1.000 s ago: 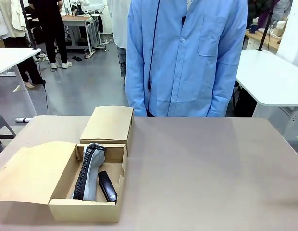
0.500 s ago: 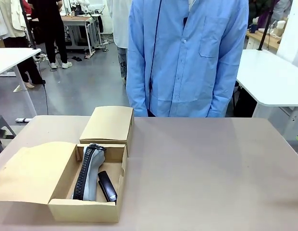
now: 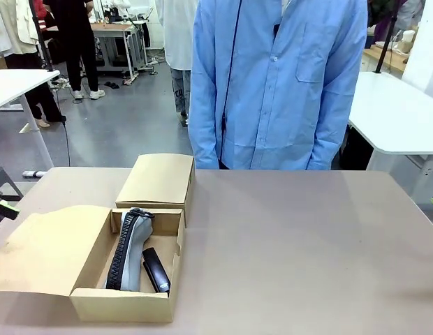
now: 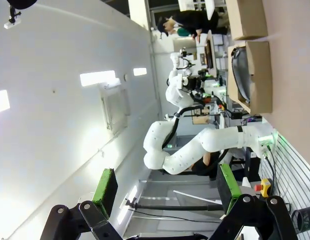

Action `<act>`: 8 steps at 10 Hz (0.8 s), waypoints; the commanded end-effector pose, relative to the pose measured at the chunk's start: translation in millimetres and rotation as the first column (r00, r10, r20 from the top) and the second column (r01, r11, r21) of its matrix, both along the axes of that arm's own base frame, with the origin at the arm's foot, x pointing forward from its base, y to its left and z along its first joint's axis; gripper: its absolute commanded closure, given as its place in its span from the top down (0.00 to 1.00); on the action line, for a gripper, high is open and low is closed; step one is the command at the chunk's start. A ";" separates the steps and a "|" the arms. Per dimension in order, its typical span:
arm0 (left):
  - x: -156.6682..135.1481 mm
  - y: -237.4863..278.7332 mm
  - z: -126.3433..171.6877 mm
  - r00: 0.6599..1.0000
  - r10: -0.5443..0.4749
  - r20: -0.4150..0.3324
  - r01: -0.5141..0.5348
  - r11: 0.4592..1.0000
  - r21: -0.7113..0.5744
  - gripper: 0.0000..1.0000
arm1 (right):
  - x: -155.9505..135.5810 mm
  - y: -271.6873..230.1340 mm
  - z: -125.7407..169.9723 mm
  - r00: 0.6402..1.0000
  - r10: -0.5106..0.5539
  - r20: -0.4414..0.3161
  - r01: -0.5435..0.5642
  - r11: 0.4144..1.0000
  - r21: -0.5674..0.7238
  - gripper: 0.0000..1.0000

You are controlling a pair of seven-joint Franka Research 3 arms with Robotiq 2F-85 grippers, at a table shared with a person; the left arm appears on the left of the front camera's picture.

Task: Place items inside the box.
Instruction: Close the lid of the Mailer Box closest to the robot.

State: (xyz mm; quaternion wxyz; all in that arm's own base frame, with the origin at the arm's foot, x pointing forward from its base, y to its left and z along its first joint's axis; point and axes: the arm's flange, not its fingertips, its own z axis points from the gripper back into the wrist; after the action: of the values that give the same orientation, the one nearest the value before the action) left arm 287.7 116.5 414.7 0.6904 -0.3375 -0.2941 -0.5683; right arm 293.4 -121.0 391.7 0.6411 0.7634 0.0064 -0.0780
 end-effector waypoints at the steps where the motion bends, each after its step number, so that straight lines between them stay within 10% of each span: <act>1: -5.8 -2.2 -50.1 0.793 0.043 0.607 -0.049 0.999 -0.007 1.00 | -5.6 3.5 4.0 1.000 0.009 -0.016 -0.009 1.000 0.001 1.00; 2: 0.0 0.0 0.0 1.000 0.000 0.000 0.000 1.000 0.000 1.00 | -5.6 3.5 4.0 1.000 0.009 -0.016 -0.009 1.000 0.001 1.00; 8: 39.9 61.2 -36.5 0.984 0.037 0.177 -0.044 0.998 0.039 1.00 | -5.6 3.5 4.0 1.000 0.009 -0.016 -0.009 1.000 0.001 1.00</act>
State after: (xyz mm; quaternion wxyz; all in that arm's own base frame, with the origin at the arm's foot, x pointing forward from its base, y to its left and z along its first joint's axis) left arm 313.5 160.5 388.2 0.6897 -0.2765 -0.3295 -0.5826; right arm 293.4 -121.0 391.6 0.6411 0.7635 0.0066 -0.0781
